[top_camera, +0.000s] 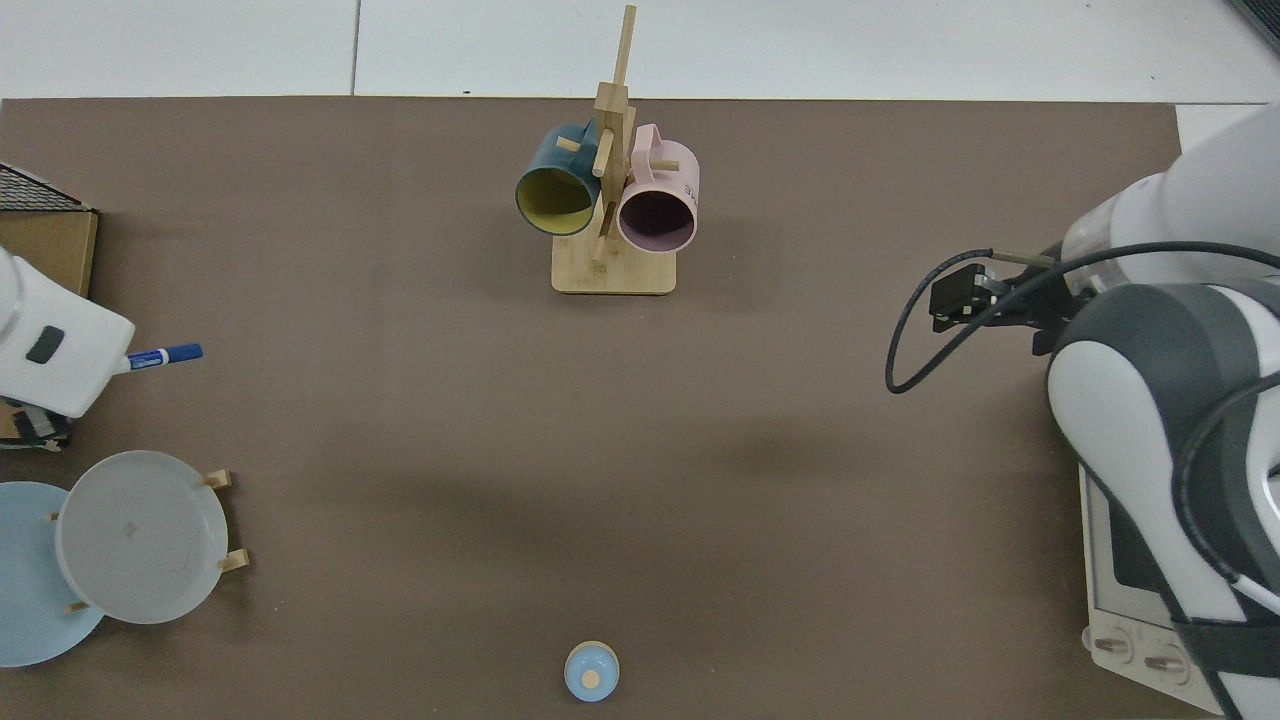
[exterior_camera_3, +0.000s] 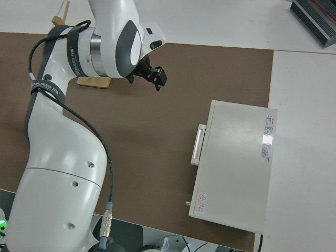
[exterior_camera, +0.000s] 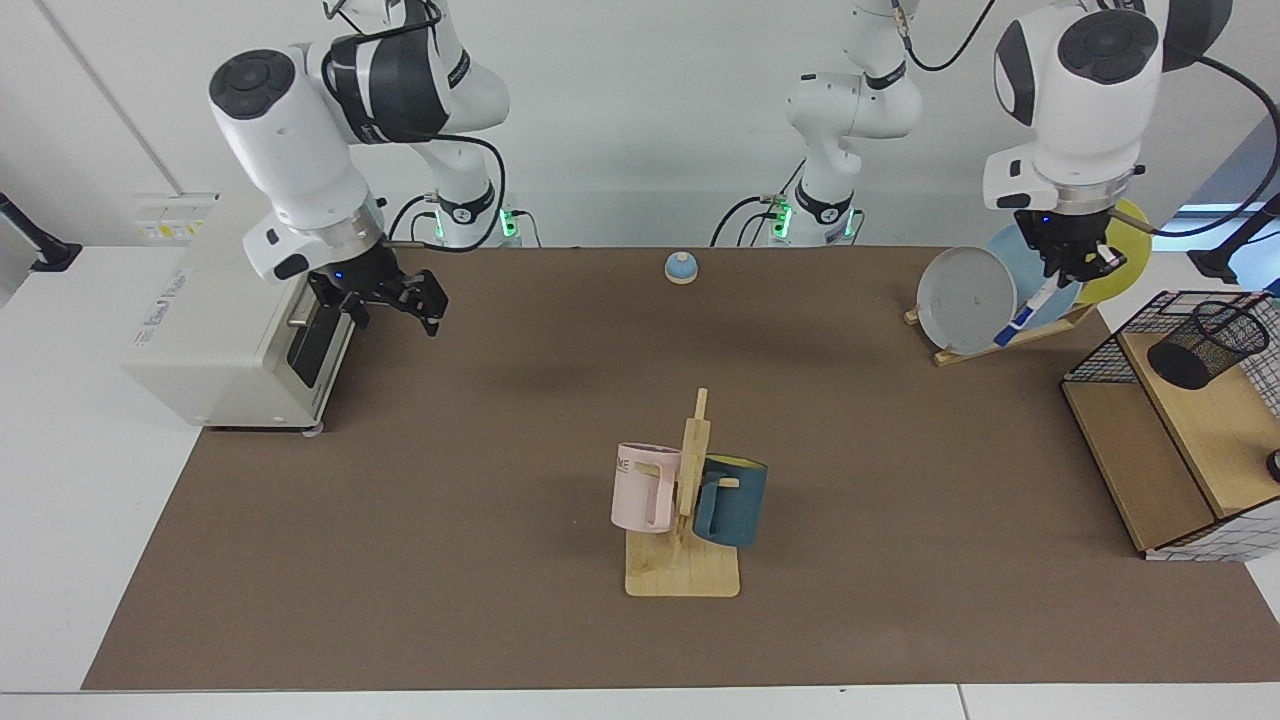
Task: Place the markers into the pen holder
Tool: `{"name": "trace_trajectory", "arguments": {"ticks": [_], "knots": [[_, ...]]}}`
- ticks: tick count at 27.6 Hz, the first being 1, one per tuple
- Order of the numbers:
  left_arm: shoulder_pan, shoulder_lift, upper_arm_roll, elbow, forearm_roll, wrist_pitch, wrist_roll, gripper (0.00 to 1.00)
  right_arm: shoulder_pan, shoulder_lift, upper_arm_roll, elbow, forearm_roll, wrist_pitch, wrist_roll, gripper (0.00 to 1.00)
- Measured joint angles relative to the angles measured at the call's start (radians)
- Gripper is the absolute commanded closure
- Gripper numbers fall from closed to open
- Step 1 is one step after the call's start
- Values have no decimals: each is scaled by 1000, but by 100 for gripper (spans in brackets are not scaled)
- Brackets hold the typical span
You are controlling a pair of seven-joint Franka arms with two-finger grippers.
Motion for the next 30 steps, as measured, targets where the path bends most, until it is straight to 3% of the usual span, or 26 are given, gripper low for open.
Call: {"name": "trace_trajectory", "arguments": {"ticks": [6,15,30], "knots": [[2,20,96,44,56,4,125,100,-31,-60,3,6,-1,-88,-98,0],[9,95,193,143,77,38,326,100,-29,-75,12,5,-14,-93,-219,0],[67,184,231,256,222,182,506,100,-29,-83,10,5,-14,-93,-220,0]]}}
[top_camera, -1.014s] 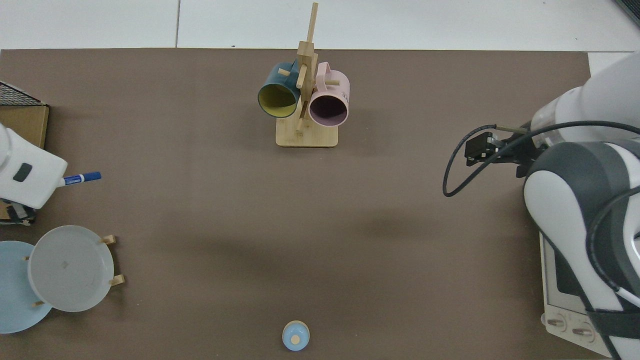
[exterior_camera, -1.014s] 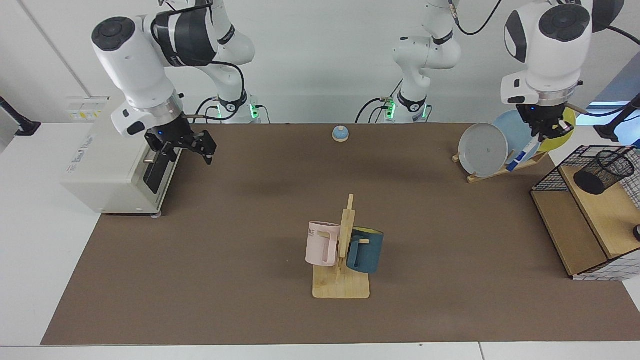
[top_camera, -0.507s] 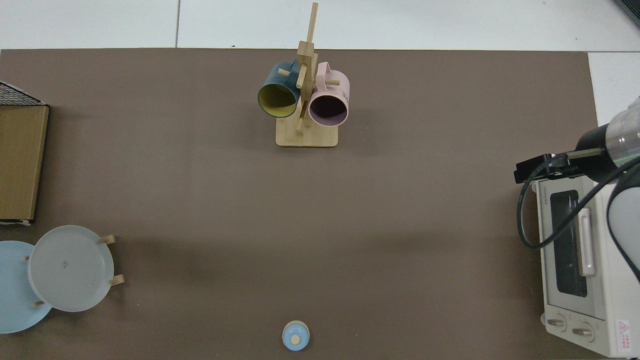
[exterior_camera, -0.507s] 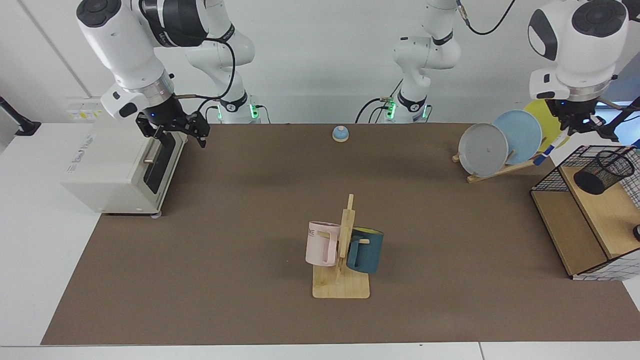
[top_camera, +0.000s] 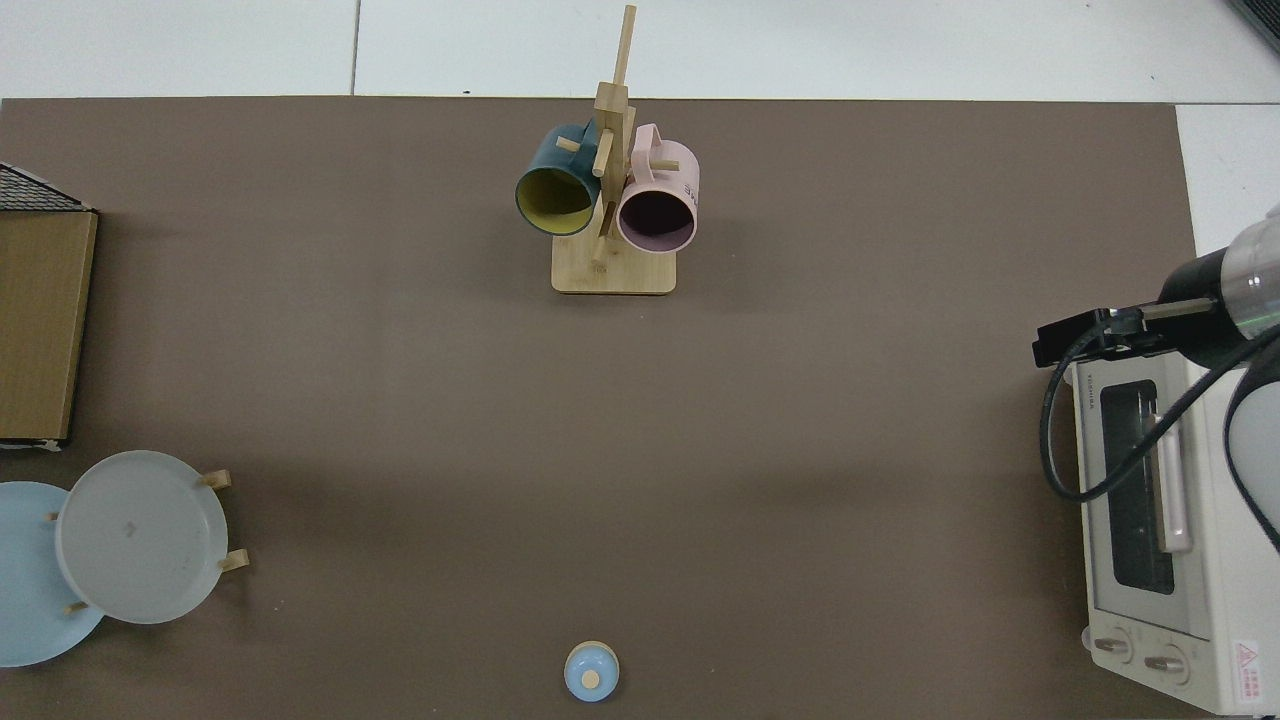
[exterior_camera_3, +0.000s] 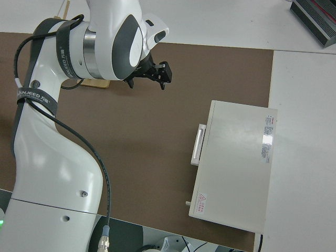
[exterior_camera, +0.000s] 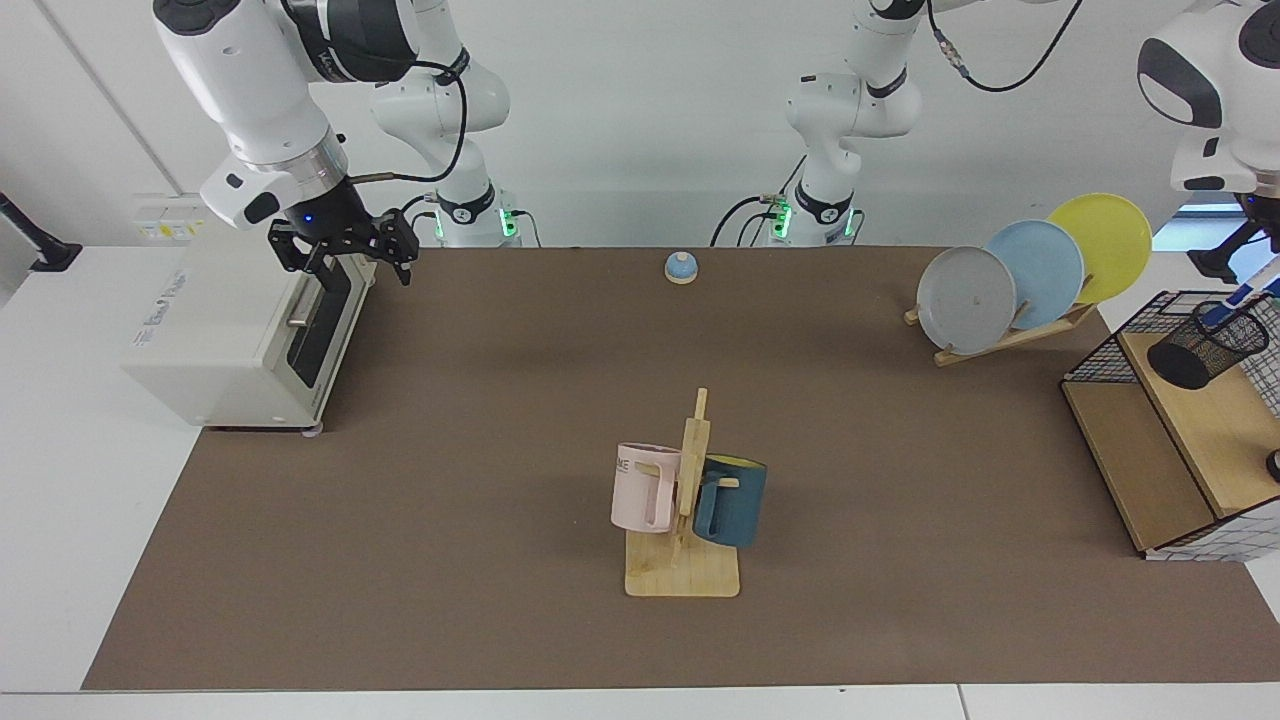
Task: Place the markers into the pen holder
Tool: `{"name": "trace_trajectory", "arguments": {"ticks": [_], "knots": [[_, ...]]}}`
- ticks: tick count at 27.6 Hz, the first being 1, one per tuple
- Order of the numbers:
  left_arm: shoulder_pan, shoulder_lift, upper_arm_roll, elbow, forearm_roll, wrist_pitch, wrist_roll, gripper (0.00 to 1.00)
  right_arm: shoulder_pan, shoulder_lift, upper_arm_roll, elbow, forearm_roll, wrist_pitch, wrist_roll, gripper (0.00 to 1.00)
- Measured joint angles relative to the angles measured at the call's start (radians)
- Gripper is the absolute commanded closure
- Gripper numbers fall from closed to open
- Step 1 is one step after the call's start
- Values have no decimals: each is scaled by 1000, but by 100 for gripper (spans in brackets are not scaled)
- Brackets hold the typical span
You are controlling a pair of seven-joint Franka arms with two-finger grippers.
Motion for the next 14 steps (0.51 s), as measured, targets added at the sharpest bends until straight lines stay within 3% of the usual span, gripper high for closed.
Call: {"name": "trace_trajectory", "arguments": {"ticks": [14], "knots": [[34,97,40,-1,43,44,43,100,0,0,0,0,0,0,0,0]]}}
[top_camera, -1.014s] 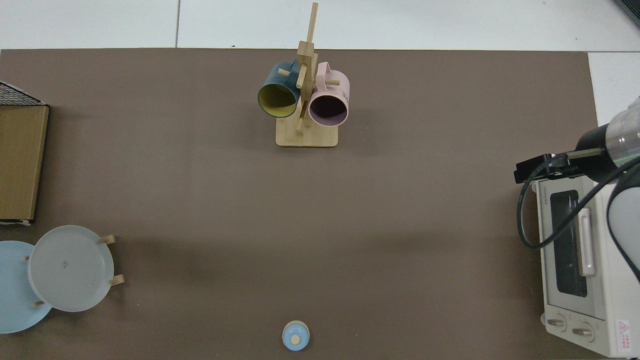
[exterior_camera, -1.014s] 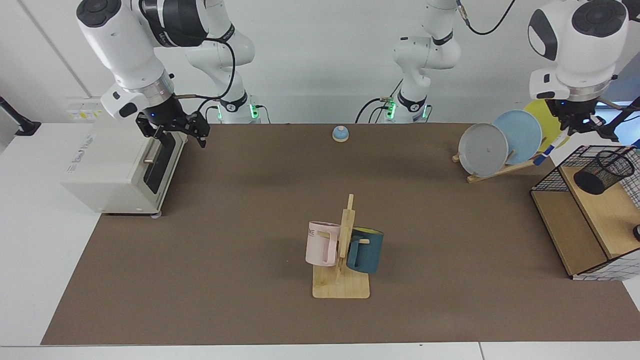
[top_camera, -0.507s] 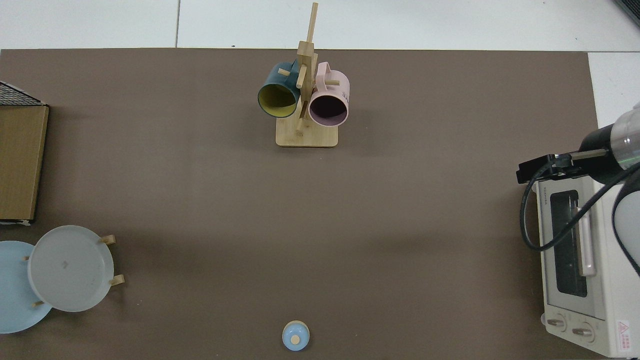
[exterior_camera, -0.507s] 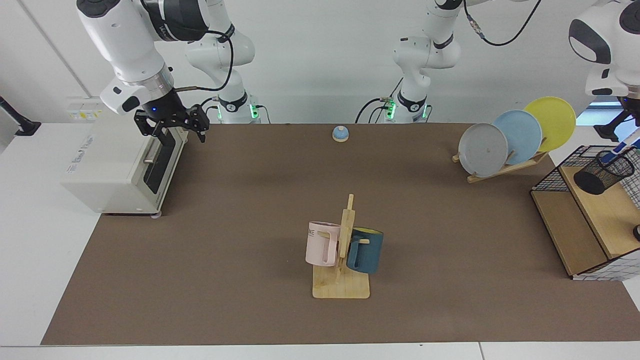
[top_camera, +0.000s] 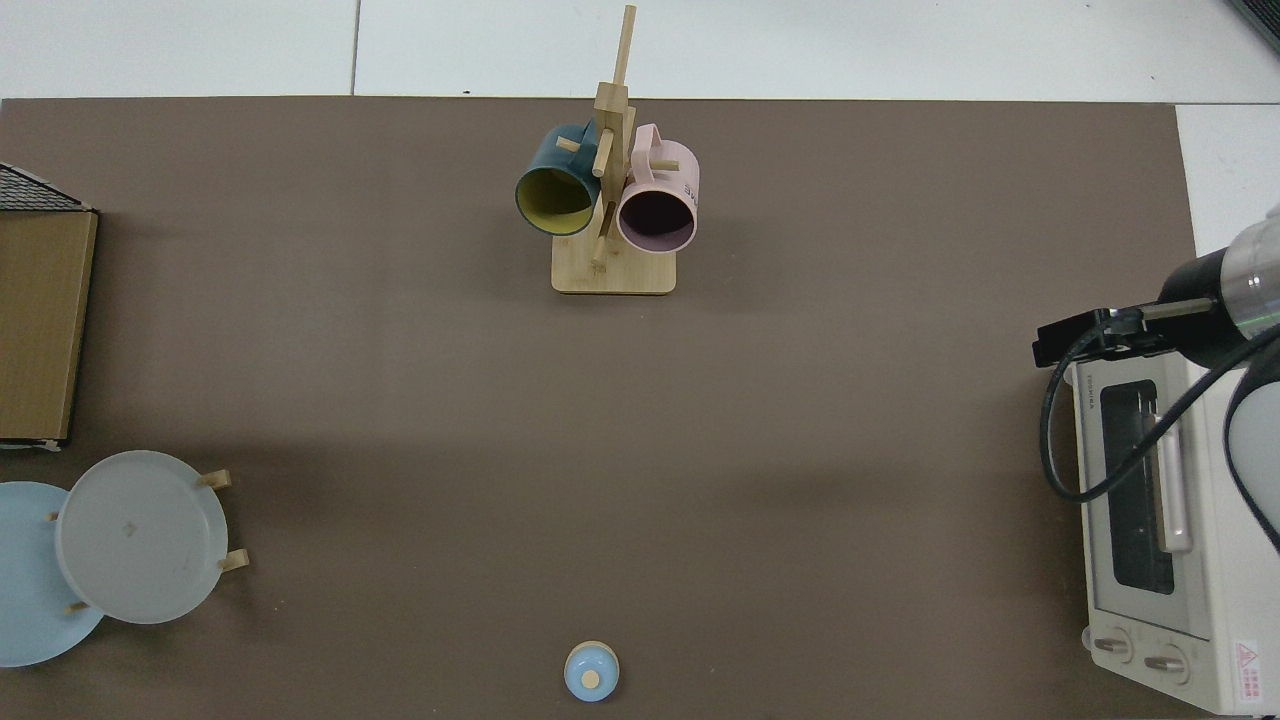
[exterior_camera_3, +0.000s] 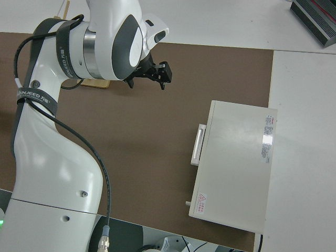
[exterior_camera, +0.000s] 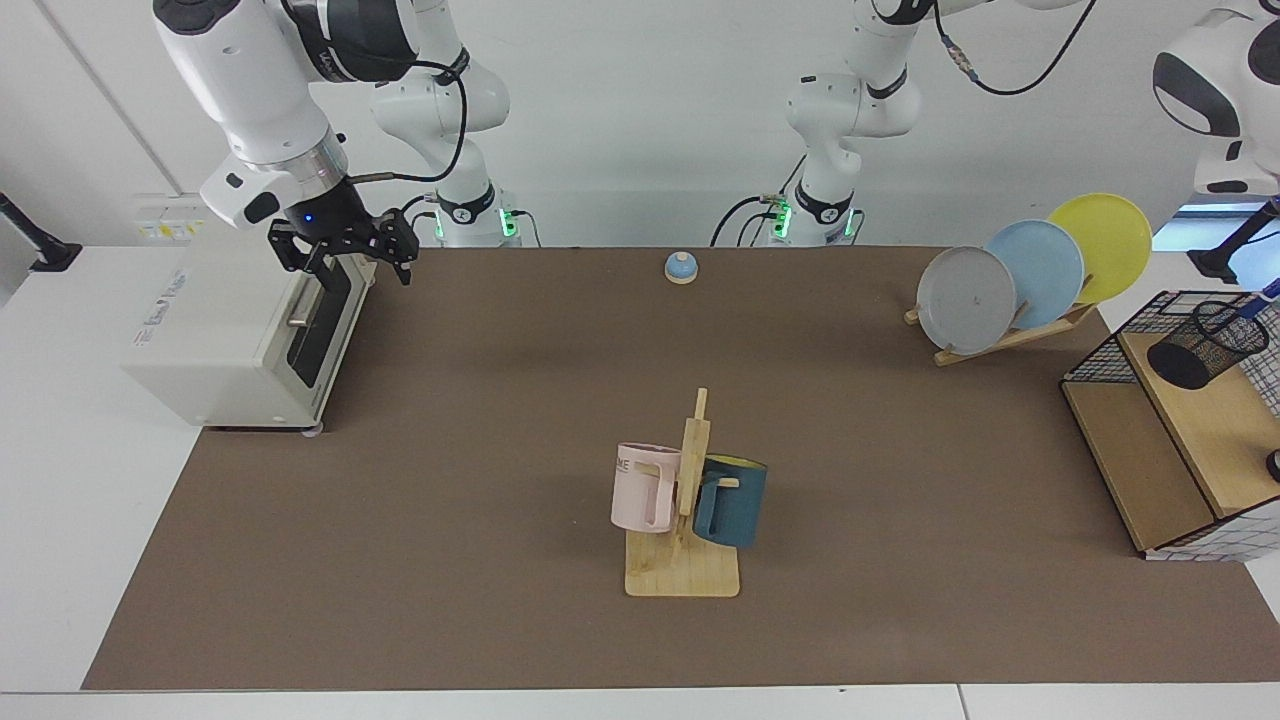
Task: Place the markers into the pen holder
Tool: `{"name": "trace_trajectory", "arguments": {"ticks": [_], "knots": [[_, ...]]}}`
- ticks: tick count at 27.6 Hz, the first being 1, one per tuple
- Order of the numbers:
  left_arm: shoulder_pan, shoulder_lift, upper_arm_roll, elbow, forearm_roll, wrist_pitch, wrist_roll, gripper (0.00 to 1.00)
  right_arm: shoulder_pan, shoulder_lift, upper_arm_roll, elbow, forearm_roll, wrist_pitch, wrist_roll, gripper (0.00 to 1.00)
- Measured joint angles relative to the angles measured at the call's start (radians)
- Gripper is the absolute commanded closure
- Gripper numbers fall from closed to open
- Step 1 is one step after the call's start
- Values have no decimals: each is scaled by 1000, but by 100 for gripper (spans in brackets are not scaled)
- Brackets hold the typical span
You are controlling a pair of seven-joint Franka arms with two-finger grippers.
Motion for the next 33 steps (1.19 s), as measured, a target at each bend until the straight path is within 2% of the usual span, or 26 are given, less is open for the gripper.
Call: {"name": "trace_trajectory", "arguments": {"ticks": [6,11,12,13,14,15,23,29,33], "knots": [[-2,50,-3,0,0,-9,0,100,0,0,0,0,0,0,0,0],[-4,84,-4,0,0,-84,-21,99,0,0,0,0,0,0,0,0],[-4,89,-5,0,0,-102,-30,91,0,0,0,0,0,0,0,0],[-5,92,-5,0,0,-123,-42,73,0,0,0,0,0,0,0,0],[-6,94,-6,0,0,-144,-51,33,0,0,0,0,0,0,0,0],[-7,95,-6,0,0,-160,-58,0,0,0,0,0,0,0,0,0],[-36,96,-8,1,0,-208,-99,0,0,0,0,0,0,0,0,0],[-93,94,-14,6,-4,-265,-155,0,0,0,0,0,0,0,0,0],[-121,91,-35,13,-63,-281,-206,0,0,0,0,0,0,0,0,0]]}}
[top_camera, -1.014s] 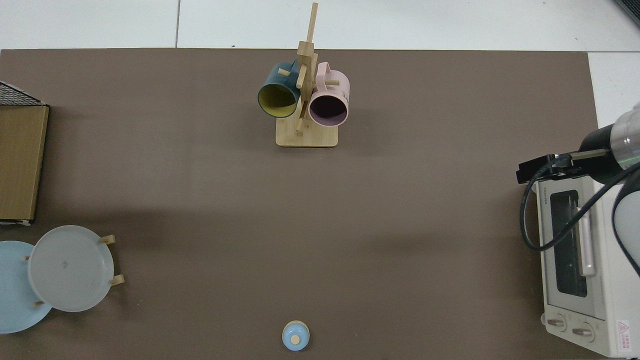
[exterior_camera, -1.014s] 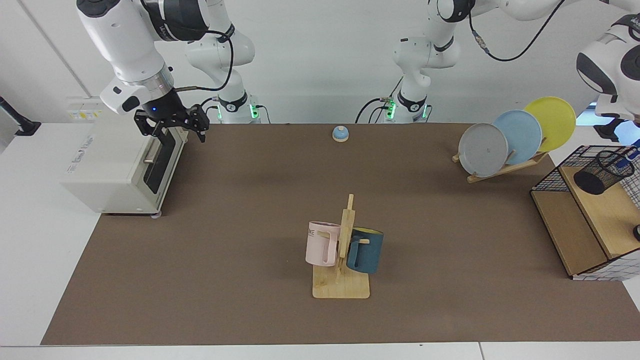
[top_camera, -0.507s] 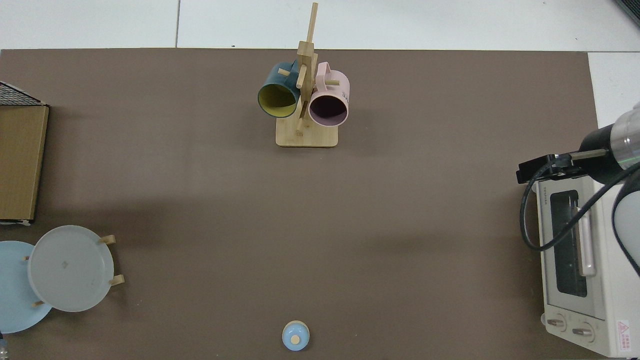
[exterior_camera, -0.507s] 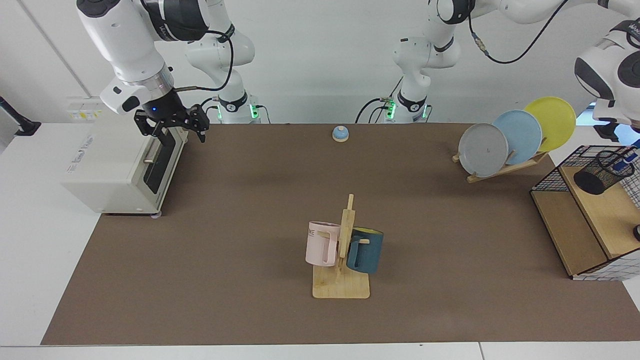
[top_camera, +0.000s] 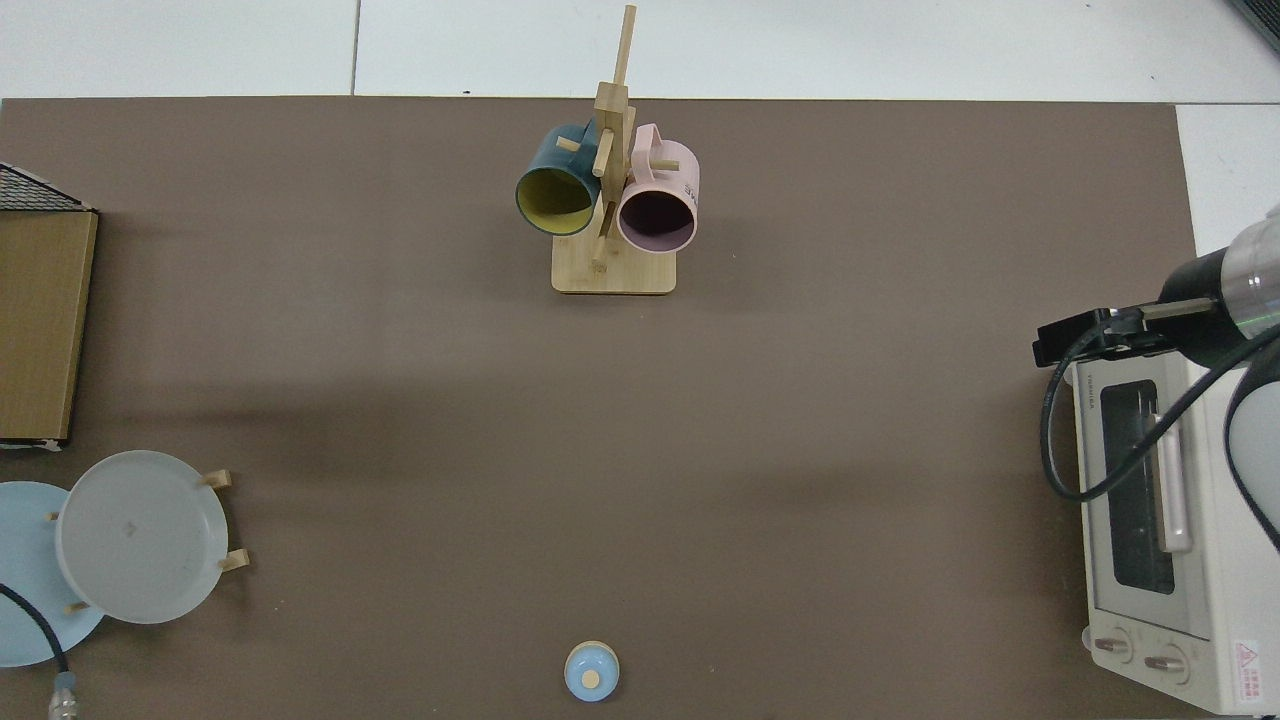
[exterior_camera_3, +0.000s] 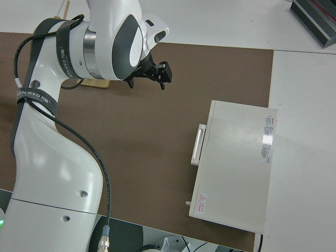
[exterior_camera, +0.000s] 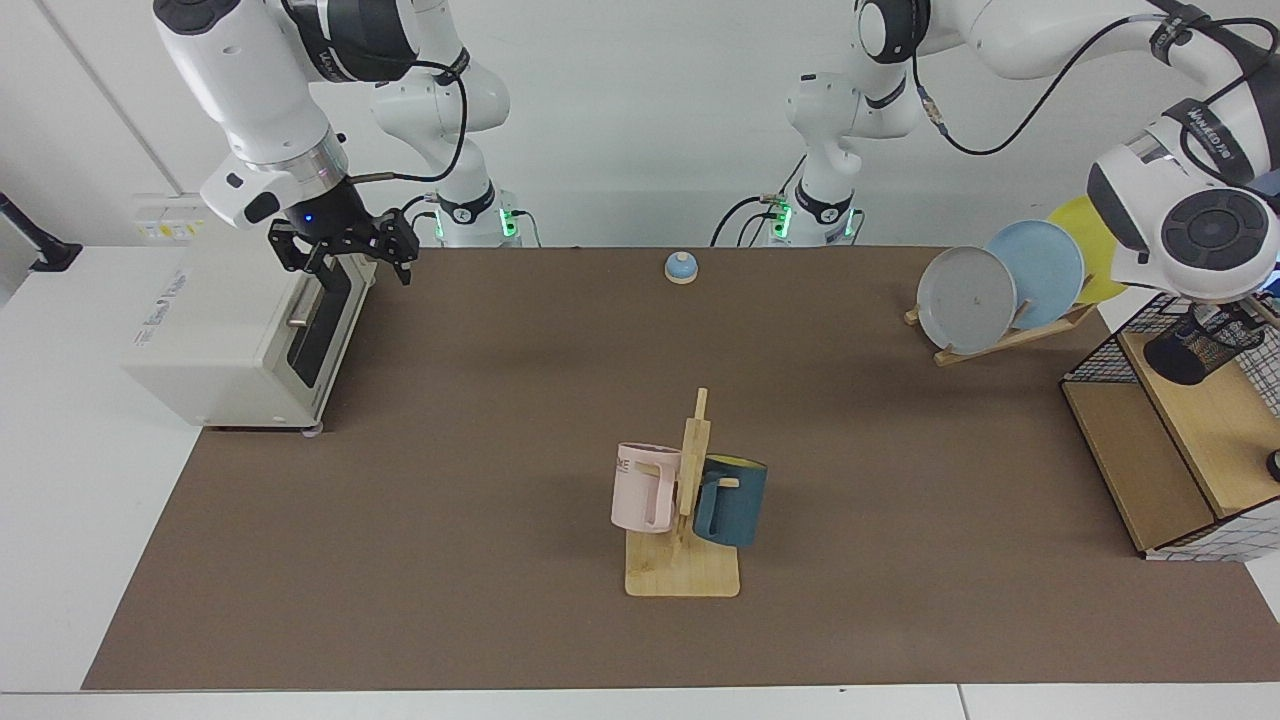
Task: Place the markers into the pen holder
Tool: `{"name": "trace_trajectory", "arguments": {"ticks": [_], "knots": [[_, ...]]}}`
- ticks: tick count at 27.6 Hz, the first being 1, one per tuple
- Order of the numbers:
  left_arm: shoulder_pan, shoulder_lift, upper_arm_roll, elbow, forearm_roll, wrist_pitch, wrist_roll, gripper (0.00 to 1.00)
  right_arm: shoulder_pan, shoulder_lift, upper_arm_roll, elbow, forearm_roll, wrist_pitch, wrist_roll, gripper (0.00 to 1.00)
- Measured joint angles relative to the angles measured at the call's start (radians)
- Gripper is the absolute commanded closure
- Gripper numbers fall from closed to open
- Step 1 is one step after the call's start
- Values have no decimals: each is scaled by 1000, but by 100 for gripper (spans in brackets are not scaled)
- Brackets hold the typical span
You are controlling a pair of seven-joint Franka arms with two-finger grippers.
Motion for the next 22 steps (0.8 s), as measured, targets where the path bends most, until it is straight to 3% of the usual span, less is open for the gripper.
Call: {"name": "trace_trajectory", "arguments": {"ticks": [9,16,22], "knots": [[-4,-9,-1,-15,-343,-9,-231,0,0,0,0,0,0,0,0,0],[-17,-47,-19,-96,-500,7,-501,0,0,0,0,0,0,0,0,0],[-21,-89,-26,-216,-594,131,-668,0,0,0,0,0,0,0,0,0]]}}
